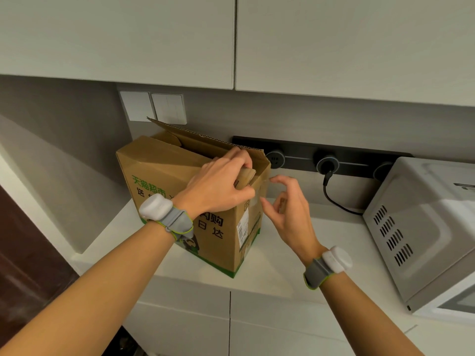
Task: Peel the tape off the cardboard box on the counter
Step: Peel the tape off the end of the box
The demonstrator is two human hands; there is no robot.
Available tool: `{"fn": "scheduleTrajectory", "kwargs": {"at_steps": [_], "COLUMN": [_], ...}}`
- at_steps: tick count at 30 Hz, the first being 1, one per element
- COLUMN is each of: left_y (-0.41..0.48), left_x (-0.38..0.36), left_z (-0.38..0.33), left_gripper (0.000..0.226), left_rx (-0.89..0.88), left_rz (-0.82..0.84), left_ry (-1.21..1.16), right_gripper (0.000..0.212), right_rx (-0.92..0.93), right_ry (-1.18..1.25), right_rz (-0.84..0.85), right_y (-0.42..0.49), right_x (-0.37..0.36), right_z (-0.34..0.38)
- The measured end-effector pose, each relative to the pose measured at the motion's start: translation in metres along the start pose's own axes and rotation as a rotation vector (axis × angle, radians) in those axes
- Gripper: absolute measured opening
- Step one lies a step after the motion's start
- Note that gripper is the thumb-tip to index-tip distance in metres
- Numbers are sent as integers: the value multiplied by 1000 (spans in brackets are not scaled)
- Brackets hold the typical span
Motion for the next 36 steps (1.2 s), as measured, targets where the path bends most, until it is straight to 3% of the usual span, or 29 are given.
{"fn": "scheduleTrajectory", "kwargs": {"at_steps": [2, 7, 10, 18, 27, 36], "left_y": [1, 1, 1, 3, 3, 2], "left_x": [0, -1, 1, -1, 0, 2], "left_z": [0, 2, 4, 7, 5, 0], "left_gripper": [32, 32, 32, 28, 25, 24], "left_rx": [-2, -1, 20, 60, 57, 77], "left_rz": [-1, 2, 3, 34, 21, 2], "left_ry": [-2, -23, -56, -101, -91, -65], "right_gripper": [43, 13, 5, 6, 7, 16], "right_rx": [7, 114, 130, 119, 73, -6], "right_ry": [-7, -96, -104, -100, -61, 51], "right_rz": [17, -28, -23, 105, 128, 10], "right_y": [4, 8, 6, -18, -40, -60], "right_x": [-1, 0, 3, 0, 0, 12], "right_z": [3, 14, 15, 1, -10, -8]}}
Point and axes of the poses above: each hand's wrist, its own y-axis towards the middle knuckle, its own x-axis out of the back of the hand, z = x × y, the point moved 7 cm from there along y, towards the middle knuckle, and after that the axes turned 11 degrees about z, right-handed, at the moved point
